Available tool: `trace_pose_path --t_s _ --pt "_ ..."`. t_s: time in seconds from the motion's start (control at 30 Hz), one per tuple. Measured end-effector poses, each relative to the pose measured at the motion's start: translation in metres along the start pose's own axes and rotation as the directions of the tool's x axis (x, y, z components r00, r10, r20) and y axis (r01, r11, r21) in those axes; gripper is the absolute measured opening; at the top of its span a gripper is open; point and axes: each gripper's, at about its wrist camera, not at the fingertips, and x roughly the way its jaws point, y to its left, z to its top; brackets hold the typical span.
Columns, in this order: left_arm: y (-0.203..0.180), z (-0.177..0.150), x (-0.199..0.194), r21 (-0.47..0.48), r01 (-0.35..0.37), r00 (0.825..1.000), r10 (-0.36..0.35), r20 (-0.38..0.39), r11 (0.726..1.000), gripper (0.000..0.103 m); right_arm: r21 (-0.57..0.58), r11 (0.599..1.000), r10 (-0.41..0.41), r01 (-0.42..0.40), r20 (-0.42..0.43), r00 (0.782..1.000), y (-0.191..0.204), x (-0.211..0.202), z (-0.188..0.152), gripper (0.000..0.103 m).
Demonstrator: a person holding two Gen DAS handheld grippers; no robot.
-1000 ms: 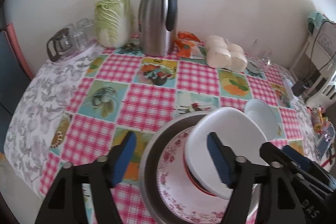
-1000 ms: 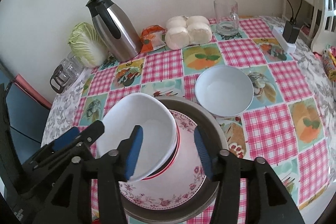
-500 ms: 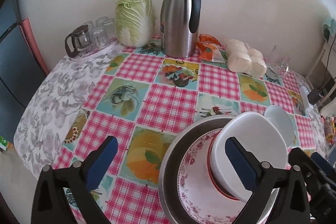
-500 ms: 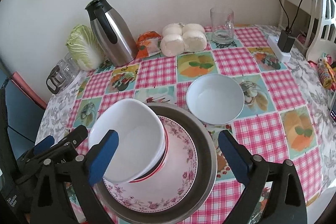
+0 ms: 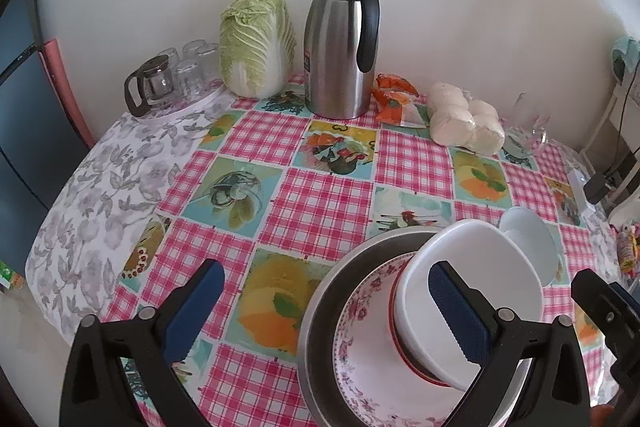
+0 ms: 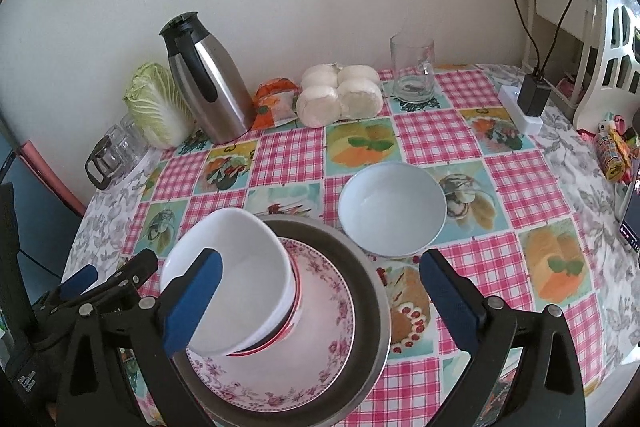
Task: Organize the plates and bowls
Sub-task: 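Open the right gripper and release the white square bowl, then move the right gripper to the rim of the white round bowl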
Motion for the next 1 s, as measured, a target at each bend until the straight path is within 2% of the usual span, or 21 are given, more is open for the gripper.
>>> trace_pose_path --t_s 0.27,0.5,0.77,0.93,1.0 --pt "-0.003 0.008 -0.008 -0.019 0.054 0.997 -0.053 0.055 0.998 0.103 0.079 0.997 -0.002 0.001 0.016 1.000 -0.044 -0.005 0.010 0.099" --pt "-0.022 0.030 -0.011 0.006 0.109 0.993 -0.109 0.034 0.994 0.103 0.169 0.985 -0.039 0.033 0.028 0.999 -0.092 -0.009 0.014 0.099" --pt "-0.079 0.071 -0.008 0.171 0.161 0.987 -0.154 -0.055 0.972 0.103 0.264 0.964 -0.027 0.022 0.014 1.000 -0.130 0.002 0.016 0.099" --pt "-0.111 0.092 0.010 0.186 0.197 0.971 -0.165 -0.175 0.963 0.103 0.276 0.961 -0.019 0.018 0.002 1.000 -0.138 0.014 0.020 0.099" --pt "-0.126 0.099 0.022 0.208 0.177 0.970 -0.135 -0.203 0.962 0.103 0.278 0.961 -0.008 0.008 0.001 1.000 -0.139 0.021 0.022 0.099"
